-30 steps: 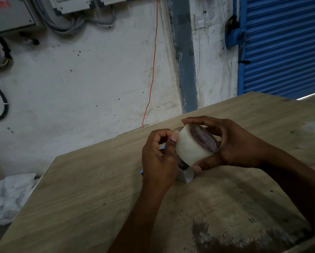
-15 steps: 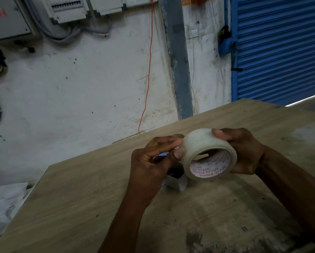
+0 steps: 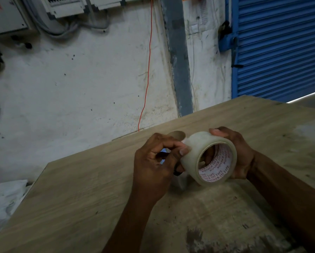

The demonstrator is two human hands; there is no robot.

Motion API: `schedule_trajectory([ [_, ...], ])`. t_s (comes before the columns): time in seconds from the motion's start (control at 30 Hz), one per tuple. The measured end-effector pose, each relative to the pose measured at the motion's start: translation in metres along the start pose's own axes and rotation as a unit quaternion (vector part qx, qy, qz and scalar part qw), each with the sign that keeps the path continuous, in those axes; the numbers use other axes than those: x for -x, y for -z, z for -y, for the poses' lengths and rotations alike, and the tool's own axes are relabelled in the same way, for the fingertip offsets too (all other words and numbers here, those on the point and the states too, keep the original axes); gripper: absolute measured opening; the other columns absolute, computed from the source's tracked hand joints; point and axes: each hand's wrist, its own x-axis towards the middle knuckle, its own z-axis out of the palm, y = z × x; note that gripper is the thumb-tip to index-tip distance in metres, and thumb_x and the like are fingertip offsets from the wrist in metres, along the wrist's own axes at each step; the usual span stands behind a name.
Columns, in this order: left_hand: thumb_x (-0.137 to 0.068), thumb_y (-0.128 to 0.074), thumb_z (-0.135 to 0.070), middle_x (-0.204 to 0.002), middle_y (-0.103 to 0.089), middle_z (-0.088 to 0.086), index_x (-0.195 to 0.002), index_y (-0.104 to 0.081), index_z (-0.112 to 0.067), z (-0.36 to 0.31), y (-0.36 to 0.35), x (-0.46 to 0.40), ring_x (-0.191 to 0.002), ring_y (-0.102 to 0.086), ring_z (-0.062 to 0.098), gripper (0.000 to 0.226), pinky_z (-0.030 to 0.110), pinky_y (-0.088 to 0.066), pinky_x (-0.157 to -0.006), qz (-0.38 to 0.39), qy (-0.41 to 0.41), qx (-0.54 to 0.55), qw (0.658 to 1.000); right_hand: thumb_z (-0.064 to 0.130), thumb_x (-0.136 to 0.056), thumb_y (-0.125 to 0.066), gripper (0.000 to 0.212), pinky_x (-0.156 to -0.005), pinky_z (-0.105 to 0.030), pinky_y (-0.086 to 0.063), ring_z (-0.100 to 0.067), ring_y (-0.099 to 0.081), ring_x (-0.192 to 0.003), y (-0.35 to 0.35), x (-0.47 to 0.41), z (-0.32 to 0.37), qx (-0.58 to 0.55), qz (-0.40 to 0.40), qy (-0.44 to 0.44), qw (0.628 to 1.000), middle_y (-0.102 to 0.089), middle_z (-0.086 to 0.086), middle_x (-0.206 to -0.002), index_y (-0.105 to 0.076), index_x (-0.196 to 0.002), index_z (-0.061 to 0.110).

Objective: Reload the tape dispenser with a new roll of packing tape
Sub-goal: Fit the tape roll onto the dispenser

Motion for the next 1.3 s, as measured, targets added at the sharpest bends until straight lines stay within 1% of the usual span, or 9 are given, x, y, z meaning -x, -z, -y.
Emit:
schedule_trajectory([
  [0.13,-0.097,-0.067,-0.028,-0.097,-0.061,-0.006,-0.091,-0.066,-0.025,0.003,-0.005,0.005,-0.084,-0.066,0.02,0.007,0.029,-0.057,-0.062,0.056,0.011,-0.053,0.997,0.047,-0.049,-0.092,0.036,-0.061,-0.026,-0.059,-0.013,-0.073,-0.064,0.004,-0.002,-0.007,-0.002,-0.002,0.009,1.0,-0.074,-0.002,-0.068,-0.079,-0.064,0.017],
  [0.2,-0.097,-0.059,-0.039,-0.099,-0.058,-0.008,-0.092,-0.065,-0.026,0.003,-0.006,0.006,-0.086,-0.064,0.019,0.015,0.027,-0.056,-0.062,0.078,0.026,-0.061,0.995,0.043,-0.039,-0.097,0.041,-0.054,-0.026,-0.058,-0.017,-0.07,-0.056,0.01,-0.006,-0.01,-0.029,-0.032,0.006,0.999,-0.069,-0.006,-0.062,-0.075,-0.059,0.014],
  [0.27,-0.099,-0.06,-0.037,-0.101,-0.059,-0.007,-0.094,-0.066,-0.019,0.0,-0.008,0.007,-0.087,-0.064,0.011,0.02,0.02,-0.054,-0.064,0.094,0.064,-0.034,0.993,0.039,-0.049,-0.093,0.037,-0.052,-0.027,-0.058,-0.02,-0.069,-0.054,0.014,-0.007,-0.012,-0.054,-0.06,0.003,0.997,-0.067,-0.009,-0.062,-0.073,-0.062,0.011],
  [0.4,-0.101,-0.06,-0.026,-0.104,-0.068,0.002,-0.101,-0.07,-0.01,-0.002,-0.009,0.005,-0.087,-0.068,0.006,0.018,0.02,-0.056,-0.07,0.071,0.126,0.043,0.989,0.037,-0.038,-0.101,0.064,-0.061,-0.037,-0.061,-0.027,-0.072,-0.067,0.019,-0.009,-0.012,-0.072,-0.057,-0.032,0.995,-0.069,-0.015,-0.078,-0.072,-0.086,0.005],
  [0.57,-0.09,-0.075,-0.014,-0.116,-0.072,0.002,-0.122,-0.074,-0.013,0.001,-0.004,0.004,-0.111,-0.069,0.013,0.032,0.018,-0.055,-0.086,0.055,0.061,0.042,0.996,0.04,-0.049,-0.097,0.072,-0.063,-0.046,-0.061,-0.038,-0.074,-0.078,0.025,-0.005,-0.008,-0.077,-0.024,-0.064,0.995,-0.072,-0.025,-0.093,-0.075,-0.103,-0.002],
  [0.8,-0.08,-0.083,-0.012,-0.098,-0.074,0.003,-0.09,-0.081,-0.018,0.005,-0.001,0.0,-0.101,-0.07,0.014,0.013,0.017,-0.055,-0.079,0.025,0.003,-0.006,1.0,0.041,-0.061,-0.092,0.057,-0.072,-0.041,-0.062,-0.031,-0.075,-0.083,0.015,-0.003,-0.013,-0.074,0.019,-0.093,0.993,-0.075,-0.019,-0.094,-0.079,-0.098,0.001],
  [0.9,-0.086,-0.078,-0.03,-0.104,-0.065,-0.003,-0.091,-0.073,-0.033,0.008,0.004,-0.001,-0.108,-0.064,0.019,0.007,0.027,-0.054,-0.085,0.074,-0.015,-0.067,0.995,0.039,-0.092,-0.064,0.055,-0.095,-0.044,-0.054,-0.037,-0.069,-0.108,0.013,-0.002,-0.018,-0.082,0.009,-0.077,0.994,-0.07,-0.027,-0.116,-0.067,-0.121,-0.008],
  [1.07,-0.092,-0.06,-0.043,-0.109,-0.057,-0.01,-0.091,-0.064,-0.043,0.01,0.0,0.001,-0.115,-0.056,0.019,0.003,0.032,-0.051,-0.092,0.129,-0.007,-0.104,0.986,0.045,-0.08,-0.049,0.054,-0.049,-0.037,-0.059,-0.032,-0.072,-0.061,0.008,0.001,-0.013,-0.058,-0.036,-0.109,0.992,-0.072,-0.021,-0.076,-0.079,-0.081,0.0],
  [1.3,-0.091,-0.063,-0.039,-0.109,-0.06,-0.001,-0.094,-0.069,-0.028,0.007,-0.001,0.001,-0.109,-0.06,0.01,0.013,0.013,-0.045,-0.088,0.147,0.044,-0.027,0.988,0.059,-0.091,-0.035,0.071,-0.048,-0.041,-0.059,-0.036,-0.072,-0.067,0.014,-0.001,-0.014,-0.037,-0.026,-0.19,0.981,-0.072,-0.023,-0.086,-0.08,-0.093,0.004],
])
